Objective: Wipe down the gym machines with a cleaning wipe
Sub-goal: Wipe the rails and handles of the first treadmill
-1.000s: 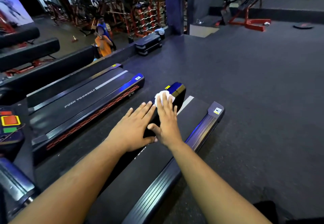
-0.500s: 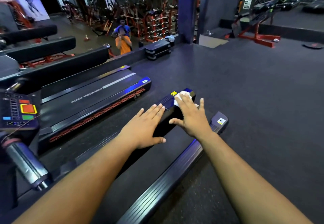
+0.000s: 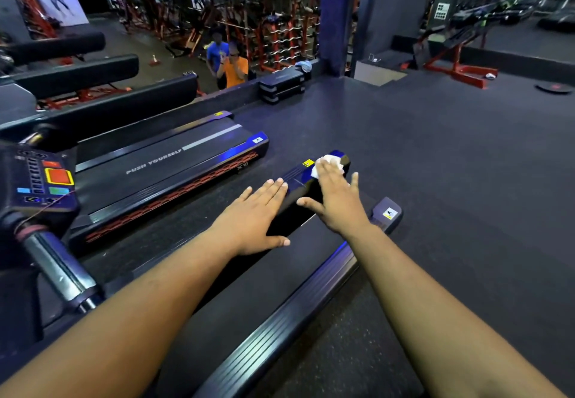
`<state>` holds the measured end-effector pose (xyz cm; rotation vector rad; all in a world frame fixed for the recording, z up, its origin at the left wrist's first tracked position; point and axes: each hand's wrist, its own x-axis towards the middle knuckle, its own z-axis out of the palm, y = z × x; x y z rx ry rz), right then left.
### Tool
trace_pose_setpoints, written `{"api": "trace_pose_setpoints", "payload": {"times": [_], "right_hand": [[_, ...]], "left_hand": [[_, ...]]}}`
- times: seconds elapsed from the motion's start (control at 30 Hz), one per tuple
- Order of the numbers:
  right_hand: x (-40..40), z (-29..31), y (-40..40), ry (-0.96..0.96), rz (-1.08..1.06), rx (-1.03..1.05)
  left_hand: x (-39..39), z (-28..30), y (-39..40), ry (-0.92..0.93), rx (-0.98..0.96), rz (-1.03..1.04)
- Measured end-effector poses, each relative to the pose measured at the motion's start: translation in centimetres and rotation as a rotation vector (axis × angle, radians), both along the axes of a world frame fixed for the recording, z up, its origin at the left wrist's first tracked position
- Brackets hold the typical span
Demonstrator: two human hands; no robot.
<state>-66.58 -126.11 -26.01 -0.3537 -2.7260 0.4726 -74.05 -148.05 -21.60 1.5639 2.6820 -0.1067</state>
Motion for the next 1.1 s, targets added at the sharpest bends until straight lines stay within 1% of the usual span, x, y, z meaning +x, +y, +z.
{"api": "trace_pose_setpoints", "payload": {"times": [0.1, 0.17, 0.2, 0.27, 0.33, 0.37, 0.4, 0.47, 0.53, 0.57, 0.63, 0.7, 0.77, 0.83, 0.9, 1.0, 1.03, 1.1], "right_hand": [[0.8, -0.8, -3.3, 0.03, 0.211, 0.051], [1.2, -1.5, -3.0, 0.06, 0.271, 0.09], [1.1, -1.6, -2.2, 0.086, 0.246, 0.092], [0.6, -1.5, -0.8, 0.11, 0.1, 0.038], [0.1, -1.2, -1.0, 0.094, -0.048, -0.055], [-0.1, -1.1, -1.9, 0.092, -0.062, -0.081], [0.1, -1.0, -3.1, 0.099, -0.028, -0.089], [0.8, -1.2, -5.4, 0.117, 0.113, -0.06], [1.6, -1.4, -5.8, 0.111, 0.205, -0.004], [1.6, -1.4, -5.2, 0.115, 0.209, 0.02], [1.1, -0.9, -3.4, 0.111, 0.117, 0.034], [0.6, -0.4, -2.2, 0.083, -0.031, -0.009], [0.4, -0.4, -3.2, 0.068, -0.087, -0.059], [1.3, -1.2, -5.8, 0.094, 0.004, -0.118], [2.5, -2.4, -8.1, 0.126, 0.105, -0.133], [2.9, -3.9, -8.3, 0.159, 0.129, -0.144], [2.4, -4.2, -7.8, 0.179, 0.095, -0.194], [1.2, -4.3, -6.5, 0.238, -0.025, -0.409]], "left_hand": [[0.0, -0.4, -1.7, -0.004, 0.006, 0.013], [0.0, -0.5, -2.7, -0.002, 0.009, 0.011], [0.0, -0.5, -2.9, 0.0, 0.009, 0.008], [0.1, -0.4, -3.1, 0.0, 0.008, 0.001], [0.2, -0.4, -3.1, -0.005, 0.02, 0.0], [0.2, -0.4, -3.1, -0.007, 0.026, -0.002], [0.2, -0.4, -3.1, -0.007, 0.032, -0.005], [0.1, -0.6, -3.2, -0.002, 0.044, -0.008], [0.2, -0.6, -3.1, -0.001, 0.052, -0.005], [0.2, -0.6, -3.0, -0.001, 0.053, -0.007], [0.1, -0.5, -3.0, -0.008, 0.049, -0.01], [0.1, -0.5, -3.0, -0.018, 0.049, -0.013], [0.1, -0.4, -3.1, -0.015, 0.056, -0.02], [0.1, -0.4, -3.1, -0.017, 0.064, -0.028], [0.1, -0.4, -3.0, -0.013, 0.069, -0.035], [0.1, -0.4, -2.9, -0.007, 0.066, -0.043], [0.1, -0.4, -2.8, -0.004, 0.063, -0.042], [0.1, -0.5, -2.7, 0.006, 0.046, -0.039]]}}
